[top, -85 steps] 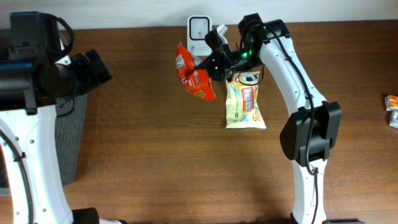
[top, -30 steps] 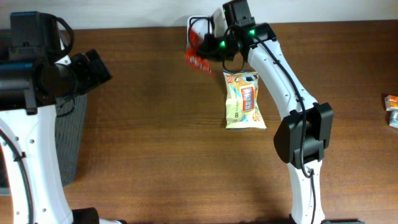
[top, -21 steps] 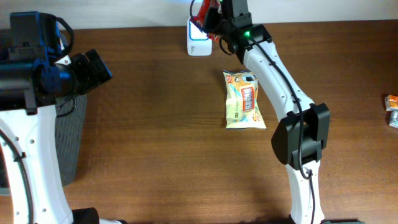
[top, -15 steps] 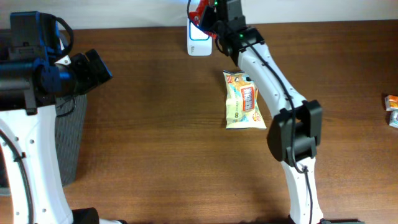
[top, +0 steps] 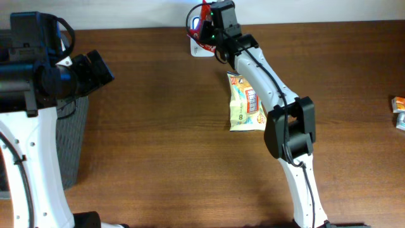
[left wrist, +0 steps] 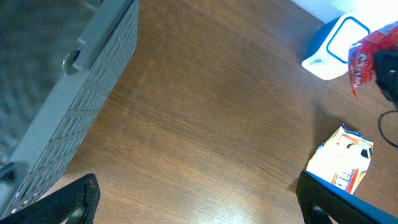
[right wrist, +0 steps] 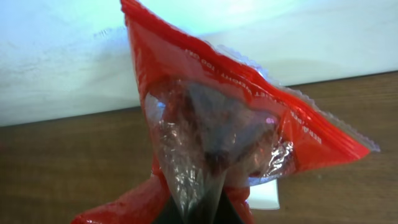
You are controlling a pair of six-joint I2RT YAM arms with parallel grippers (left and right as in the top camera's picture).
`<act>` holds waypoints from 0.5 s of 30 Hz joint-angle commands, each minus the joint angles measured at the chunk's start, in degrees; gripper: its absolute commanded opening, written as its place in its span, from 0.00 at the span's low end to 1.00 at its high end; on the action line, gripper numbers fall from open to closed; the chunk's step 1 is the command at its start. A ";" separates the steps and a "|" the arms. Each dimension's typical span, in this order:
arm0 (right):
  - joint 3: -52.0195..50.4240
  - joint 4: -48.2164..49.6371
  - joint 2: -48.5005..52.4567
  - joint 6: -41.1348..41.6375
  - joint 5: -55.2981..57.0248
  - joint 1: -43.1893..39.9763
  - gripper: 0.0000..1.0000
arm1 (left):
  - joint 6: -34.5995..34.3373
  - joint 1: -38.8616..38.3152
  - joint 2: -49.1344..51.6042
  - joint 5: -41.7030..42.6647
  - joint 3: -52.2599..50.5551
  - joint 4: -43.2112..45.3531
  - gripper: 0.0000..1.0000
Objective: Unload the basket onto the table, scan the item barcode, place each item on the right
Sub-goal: 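Carry red bag to the right table edge and release it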
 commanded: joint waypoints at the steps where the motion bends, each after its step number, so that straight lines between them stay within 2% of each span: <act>1: 5.09 -4.09 -8.94 0.52 -0.26 -4.42 0.04 | -0.46 0.13 -0.11 0.00 -0.04 0.07 0.99; 7: 5.81 -19.56 -14.40 0.94 2.56 -16.87 0.04 | -0.46 0.13 -0.11 0.00 -0.04 0.07 0.99; 12: 5.01 -36.44 -13.86 0.90 3.87 -32.74 0.04 | -0.46 0.13 -0.11 0.00 -0.04 0.07 0.99; 15: 3.85 -40.54 -13.22 0.87 6.93 -40.02 0.04 | -0.46 0.13 -0.11 0.00 -0.04 0.07 0.99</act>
